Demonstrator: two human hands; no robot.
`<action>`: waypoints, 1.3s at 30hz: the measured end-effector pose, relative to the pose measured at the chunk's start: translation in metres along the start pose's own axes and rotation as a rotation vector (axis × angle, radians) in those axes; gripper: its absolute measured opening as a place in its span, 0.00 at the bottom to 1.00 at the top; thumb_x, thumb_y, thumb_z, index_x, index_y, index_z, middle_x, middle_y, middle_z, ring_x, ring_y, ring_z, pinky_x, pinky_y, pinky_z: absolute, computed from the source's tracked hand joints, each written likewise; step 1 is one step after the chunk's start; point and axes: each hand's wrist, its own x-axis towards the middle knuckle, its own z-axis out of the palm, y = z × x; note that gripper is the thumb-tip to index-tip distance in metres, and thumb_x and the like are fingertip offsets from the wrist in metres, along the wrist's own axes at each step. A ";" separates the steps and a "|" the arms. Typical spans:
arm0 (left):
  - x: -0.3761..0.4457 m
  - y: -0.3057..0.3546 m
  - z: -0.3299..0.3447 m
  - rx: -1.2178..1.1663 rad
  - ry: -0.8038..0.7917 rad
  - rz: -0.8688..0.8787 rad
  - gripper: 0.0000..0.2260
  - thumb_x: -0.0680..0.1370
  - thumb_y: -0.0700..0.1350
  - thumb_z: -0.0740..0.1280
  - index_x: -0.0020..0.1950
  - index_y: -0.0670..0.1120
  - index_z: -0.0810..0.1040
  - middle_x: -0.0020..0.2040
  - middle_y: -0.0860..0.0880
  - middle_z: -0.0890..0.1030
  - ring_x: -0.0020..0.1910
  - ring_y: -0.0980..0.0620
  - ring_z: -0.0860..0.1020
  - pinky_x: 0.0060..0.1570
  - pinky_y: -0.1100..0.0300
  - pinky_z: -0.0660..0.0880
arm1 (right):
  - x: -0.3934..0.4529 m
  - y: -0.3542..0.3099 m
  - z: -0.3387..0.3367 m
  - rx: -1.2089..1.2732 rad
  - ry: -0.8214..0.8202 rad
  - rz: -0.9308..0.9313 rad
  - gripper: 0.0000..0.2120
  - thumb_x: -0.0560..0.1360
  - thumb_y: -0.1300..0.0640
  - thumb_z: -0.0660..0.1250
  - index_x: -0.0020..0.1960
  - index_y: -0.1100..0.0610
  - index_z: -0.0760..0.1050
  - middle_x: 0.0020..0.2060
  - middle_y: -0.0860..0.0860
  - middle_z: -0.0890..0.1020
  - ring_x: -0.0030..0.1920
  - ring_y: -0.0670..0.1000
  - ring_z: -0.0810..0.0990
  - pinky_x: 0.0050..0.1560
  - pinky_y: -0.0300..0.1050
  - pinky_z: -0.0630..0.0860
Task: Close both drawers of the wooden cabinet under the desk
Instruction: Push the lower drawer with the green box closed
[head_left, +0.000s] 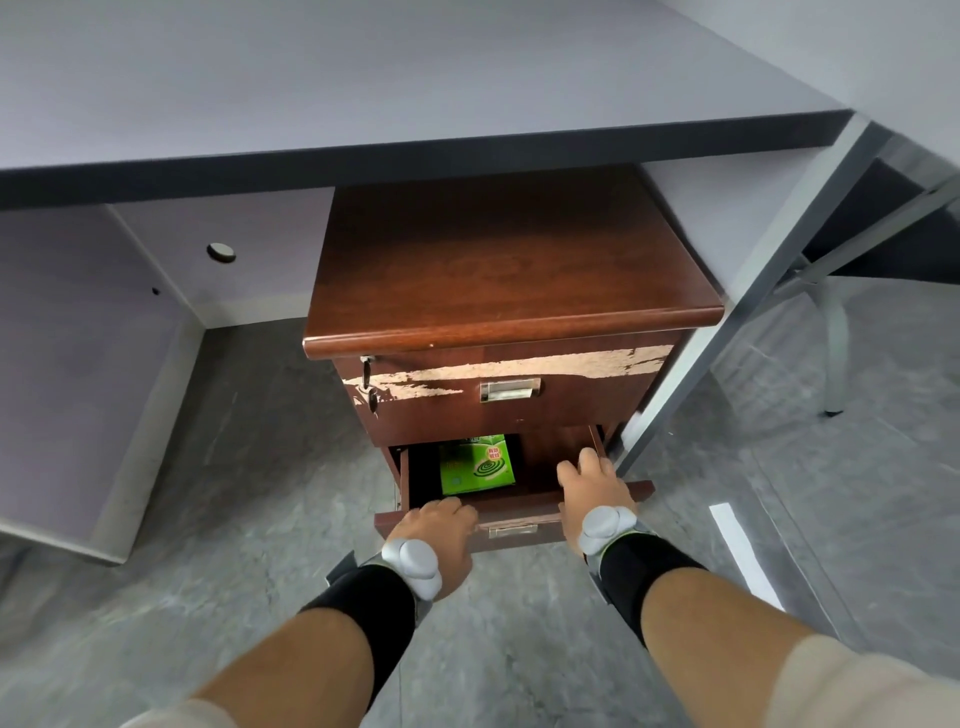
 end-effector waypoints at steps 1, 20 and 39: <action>0.002 -0.002 0.004 -0.008 -0.037 -0.026 0.16 0.75 0.44 0.61 0.63 0.49 0.71 0.62 0.47 0.74 0.61 0.42 0.73 0.59 0.50 0.72 | 0.003 0.000 -0.002 0.048 -0.045 0.020 0.20 0.74 0.62 0.69 0.62 0.55 0.66 0.62 0.56 0.68 0.62 0.60 0.69 0.53 0.52 0.73; 0.039 -0.021 -0.002 -0.015 0.000 -0.089 0.23 0.74 0.43 0.62 0.69 0.49 0.69 0.68 0.48 0.72 0.66 0.43 0.71 0.65 0.52 0.68 | 0.024 0.008 -0.007 0.247 -0.063 0.040 0.21 0.77 0.53 0.61 0.68 0.56 0.67 0.64 0.56 0.75 0.64 0.60 0.72 0.59 0.50 0.74; 0.055 -0.047 -0.008 -0.111 0.062 -0.157 0.29 0.74 0.45 0.64 0.75 0.51 0.63 0.76 0.49 0.64 0.74 0.46 0.63 0.71 0.52 0.62 | 0.052 -0.008 -0.032 0.212 -0.099 0.004 0.35 0.76 0.51 0.63 0.80 0.51 0.53 0.79 0.52 0.60 0.79 0.57 0.54 0.75 0.53 0.62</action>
